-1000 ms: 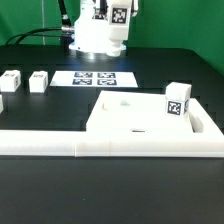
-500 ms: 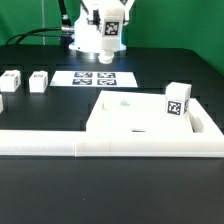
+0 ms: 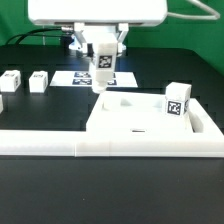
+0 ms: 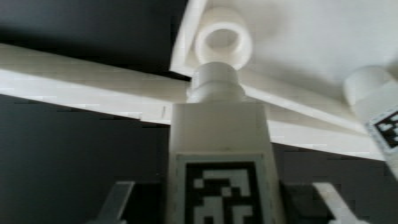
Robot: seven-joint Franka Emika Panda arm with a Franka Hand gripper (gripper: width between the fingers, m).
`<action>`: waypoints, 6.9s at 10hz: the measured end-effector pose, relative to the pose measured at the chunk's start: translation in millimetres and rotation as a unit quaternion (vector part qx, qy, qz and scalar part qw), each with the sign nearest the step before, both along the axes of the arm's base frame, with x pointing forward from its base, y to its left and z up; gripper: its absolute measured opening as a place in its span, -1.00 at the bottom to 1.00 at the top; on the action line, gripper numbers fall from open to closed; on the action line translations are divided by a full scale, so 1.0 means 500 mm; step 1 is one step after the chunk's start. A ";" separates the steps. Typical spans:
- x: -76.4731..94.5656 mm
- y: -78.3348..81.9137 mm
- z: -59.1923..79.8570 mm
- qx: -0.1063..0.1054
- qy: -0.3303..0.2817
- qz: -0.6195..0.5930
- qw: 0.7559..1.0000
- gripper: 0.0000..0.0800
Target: Assemble square table
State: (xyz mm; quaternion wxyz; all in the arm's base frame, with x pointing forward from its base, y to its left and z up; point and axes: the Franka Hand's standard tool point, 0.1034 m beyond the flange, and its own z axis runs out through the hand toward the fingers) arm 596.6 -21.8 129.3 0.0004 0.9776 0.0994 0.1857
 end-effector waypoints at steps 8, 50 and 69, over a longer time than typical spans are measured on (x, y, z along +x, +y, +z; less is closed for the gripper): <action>0.011 -0.030 -0.010 0.015 0.000 -0.046 0.999 -0.27; -0.021 0.033 -0.062 0.094 -0.009 -0.184 0.978 -0.27; 0.014 0.050 -0.121 0.061 -0.061 -0.183 0.979 -0.11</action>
Offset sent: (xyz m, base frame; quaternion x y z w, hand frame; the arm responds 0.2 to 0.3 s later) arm 0.0050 0.0235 -0.0121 0.0599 0.0186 0.0411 0.9972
